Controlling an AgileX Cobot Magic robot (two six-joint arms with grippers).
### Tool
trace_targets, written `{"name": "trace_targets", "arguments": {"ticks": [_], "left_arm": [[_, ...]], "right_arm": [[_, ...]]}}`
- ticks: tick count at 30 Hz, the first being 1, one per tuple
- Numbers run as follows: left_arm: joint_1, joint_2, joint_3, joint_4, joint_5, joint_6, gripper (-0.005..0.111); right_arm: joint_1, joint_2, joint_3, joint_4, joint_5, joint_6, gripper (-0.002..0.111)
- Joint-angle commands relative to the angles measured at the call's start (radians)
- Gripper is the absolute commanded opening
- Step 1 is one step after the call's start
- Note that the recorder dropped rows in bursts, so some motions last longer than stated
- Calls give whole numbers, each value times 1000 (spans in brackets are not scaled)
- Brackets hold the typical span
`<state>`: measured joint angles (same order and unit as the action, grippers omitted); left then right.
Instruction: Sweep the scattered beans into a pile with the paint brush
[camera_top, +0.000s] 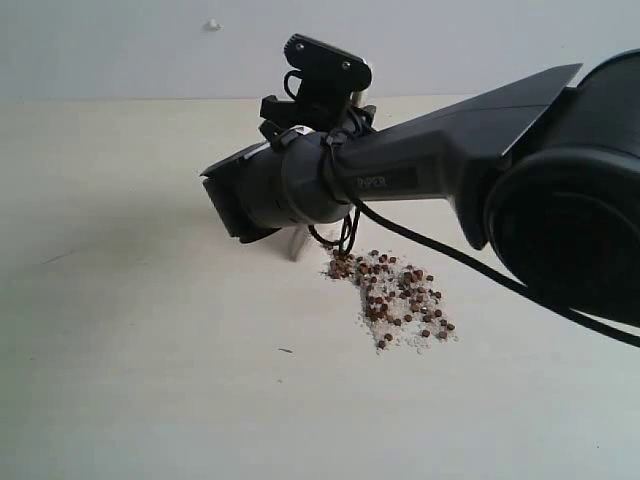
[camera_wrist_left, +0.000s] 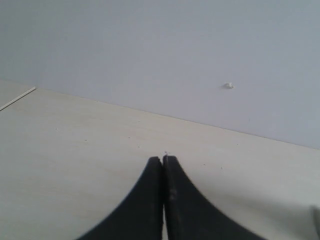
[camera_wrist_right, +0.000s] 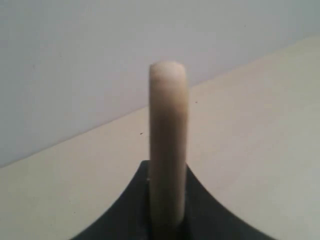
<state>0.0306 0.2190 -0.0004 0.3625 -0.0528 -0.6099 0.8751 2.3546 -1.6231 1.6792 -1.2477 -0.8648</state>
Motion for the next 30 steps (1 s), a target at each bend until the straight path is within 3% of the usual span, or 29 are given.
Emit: {"name": "trace_targets", "arguments": {"ticks": [1,15,26,30], "left_arm": [[4,-5,0,-7,-4,6,0],[4,-5,0,-7,-4,6,0],[4,-5,0,-7,-4,6,0],[4,-5,0,-7,-4,6,0]], "right_arm": [[-3,8,0,57,27,-69,0],[-3,8,0,46,27,-415,0],[-3,6,0,42,27,-509,0],[-3,1,0,6,27,-458,0]]}}
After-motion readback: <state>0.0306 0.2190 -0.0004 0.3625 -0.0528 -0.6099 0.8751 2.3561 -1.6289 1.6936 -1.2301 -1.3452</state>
